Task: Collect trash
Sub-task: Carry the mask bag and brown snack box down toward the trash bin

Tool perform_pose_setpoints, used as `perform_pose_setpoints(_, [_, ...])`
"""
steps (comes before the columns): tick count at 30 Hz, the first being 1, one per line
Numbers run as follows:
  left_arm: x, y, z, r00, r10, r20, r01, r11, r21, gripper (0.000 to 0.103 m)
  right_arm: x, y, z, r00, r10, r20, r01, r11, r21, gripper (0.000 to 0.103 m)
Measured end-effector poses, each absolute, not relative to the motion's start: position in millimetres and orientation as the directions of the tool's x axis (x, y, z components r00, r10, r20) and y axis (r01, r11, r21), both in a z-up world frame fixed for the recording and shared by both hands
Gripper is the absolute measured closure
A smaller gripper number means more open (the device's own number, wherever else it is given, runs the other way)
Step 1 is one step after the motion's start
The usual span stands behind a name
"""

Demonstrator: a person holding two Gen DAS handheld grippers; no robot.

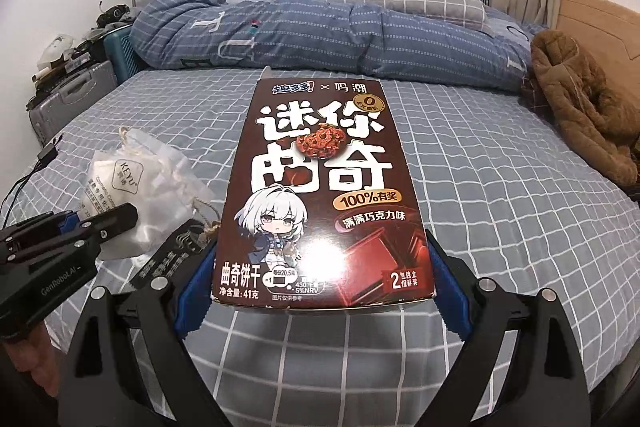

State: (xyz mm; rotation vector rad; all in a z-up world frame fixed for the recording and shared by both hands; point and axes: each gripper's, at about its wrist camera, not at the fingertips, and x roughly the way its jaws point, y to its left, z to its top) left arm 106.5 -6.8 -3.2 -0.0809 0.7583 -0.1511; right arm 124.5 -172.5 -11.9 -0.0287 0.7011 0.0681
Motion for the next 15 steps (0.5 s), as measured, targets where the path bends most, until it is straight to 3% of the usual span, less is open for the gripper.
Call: perform_pose_setpoints(15, [33.6,-5.1,3.0,0.723,-0.175,-0.668,0.116,0.984,-0.132,0.081,59.7,-176.6,-3.1,0.762,0.066,-0.644,-0.071,0.997,0.019,0.016])
